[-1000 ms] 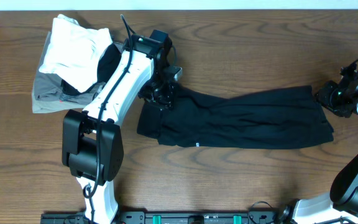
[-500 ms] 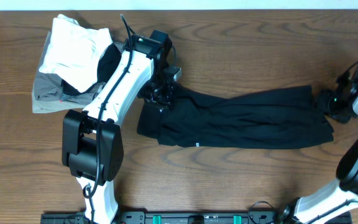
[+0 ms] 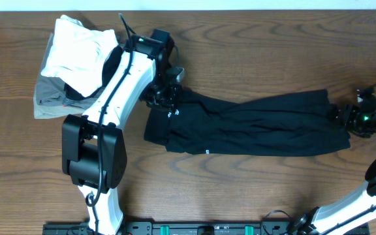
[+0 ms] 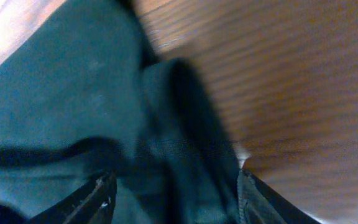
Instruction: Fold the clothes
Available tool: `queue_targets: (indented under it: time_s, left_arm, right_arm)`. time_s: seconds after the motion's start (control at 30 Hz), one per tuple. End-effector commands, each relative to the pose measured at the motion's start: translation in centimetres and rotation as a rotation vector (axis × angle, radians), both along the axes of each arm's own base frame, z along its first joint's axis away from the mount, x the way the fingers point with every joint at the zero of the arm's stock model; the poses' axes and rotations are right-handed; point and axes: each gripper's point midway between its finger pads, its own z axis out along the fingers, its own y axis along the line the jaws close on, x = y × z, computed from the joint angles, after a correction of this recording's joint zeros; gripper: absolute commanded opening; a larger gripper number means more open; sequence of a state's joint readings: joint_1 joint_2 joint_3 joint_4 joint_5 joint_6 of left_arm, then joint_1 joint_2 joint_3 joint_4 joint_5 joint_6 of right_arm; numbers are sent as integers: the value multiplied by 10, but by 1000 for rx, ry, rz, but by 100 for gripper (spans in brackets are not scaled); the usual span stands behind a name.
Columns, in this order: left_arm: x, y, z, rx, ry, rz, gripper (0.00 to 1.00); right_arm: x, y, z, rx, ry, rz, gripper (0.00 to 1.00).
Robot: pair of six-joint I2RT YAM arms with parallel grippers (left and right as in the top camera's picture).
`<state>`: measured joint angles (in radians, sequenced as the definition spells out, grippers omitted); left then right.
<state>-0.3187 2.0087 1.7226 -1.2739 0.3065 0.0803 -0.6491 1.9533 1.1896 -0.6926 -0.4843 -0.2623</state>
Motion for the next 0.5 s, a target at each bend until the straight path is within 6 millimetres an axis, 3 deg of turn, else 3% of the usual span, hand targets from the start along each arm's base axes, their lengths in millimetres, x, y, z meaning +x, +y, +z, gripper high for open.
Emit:
queue_targets:
  time_s: [0.0, 0.07, 0.17, 0.2, 0.33, 0.47]
  left_arm:
    - [2, 9, -3, 13, 1, 6, 32]
    - [3, 10, -3, 13, 2, 10, 32]
    - [4, 11, -3, 12, 1, 12, 32]
    - [4, 11, -3, 12, 1, 12, 32]
    - [4, 11, -4, 13, 1, 12, 32]
    - [8, 16, 2, 10, -9, 30, 31]
  right_arm:
    - [-6, 26, -13, 58, 0, 116, 61]
    - [-9, 24, -14, 49, 22, 108, 51]
    - [-8, 21, -14, 59, 31, 64, 12]
    - [-8, 20, -13, 60, 32, 57, 7]
    - [-1, 12, 2, 64, 20, 22, 1]
    - [9, -9, 42, -28, 2, -20, 1]
